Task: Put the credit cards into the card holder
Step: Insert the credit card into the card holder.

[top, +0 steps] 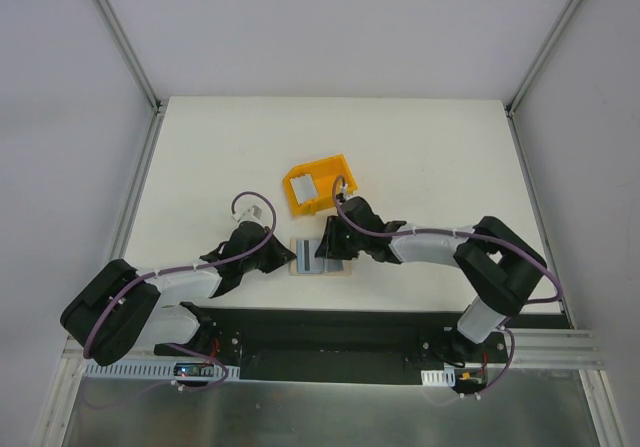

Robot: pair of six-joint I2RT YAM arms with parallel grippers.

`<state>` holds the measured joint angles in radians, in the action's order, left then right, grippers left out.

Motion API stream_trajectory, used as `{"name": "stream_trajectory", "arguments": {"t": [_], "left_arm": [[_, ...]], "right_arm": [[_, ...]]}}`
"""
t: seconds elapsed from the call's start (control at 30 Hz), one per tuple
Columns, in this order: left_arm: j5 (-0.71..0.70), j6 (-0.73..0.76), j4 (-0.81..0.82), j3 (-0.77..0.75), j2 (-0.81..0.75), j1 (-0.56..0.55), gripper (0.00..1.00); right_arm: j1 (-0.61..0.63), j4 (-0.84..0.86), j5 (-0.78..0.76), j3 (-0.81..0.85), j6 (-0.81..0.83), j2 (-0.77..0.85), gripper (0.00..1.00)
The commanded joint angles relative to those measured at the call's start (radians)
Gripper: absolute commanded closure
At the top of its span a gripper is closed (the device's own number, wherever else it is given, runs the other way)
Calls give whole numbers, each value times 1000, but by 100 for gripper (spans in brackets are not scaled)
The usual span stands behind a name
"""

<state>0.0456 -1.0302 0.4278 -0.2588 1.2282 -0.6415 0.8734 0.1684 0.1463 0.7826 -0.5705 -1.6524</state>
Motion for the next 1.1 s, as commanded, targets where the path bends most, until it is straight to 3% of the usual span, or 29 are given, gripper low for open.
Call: {"name": "stream_trajectory", "arguments": {"t": [0.0, 0.37, 0.83, 1.07], "left_arm": [[8, 33, -8, 1, -19, -4, 100], [19, 67, -18, -19, -53, -6, 100], [11, 76, -50, -30, -85, -6, 100], [13, 78, -64, -34, -87, -6, 100]], "right_arm": [[22, -6, 25, 72, 34, -14, 70], [33, -59, 55, 147, 49, -61, 72], [81, -228, -114, 170, 306, 74, 47], [179, -305, -223, 221, 417, 39, 44]]}}
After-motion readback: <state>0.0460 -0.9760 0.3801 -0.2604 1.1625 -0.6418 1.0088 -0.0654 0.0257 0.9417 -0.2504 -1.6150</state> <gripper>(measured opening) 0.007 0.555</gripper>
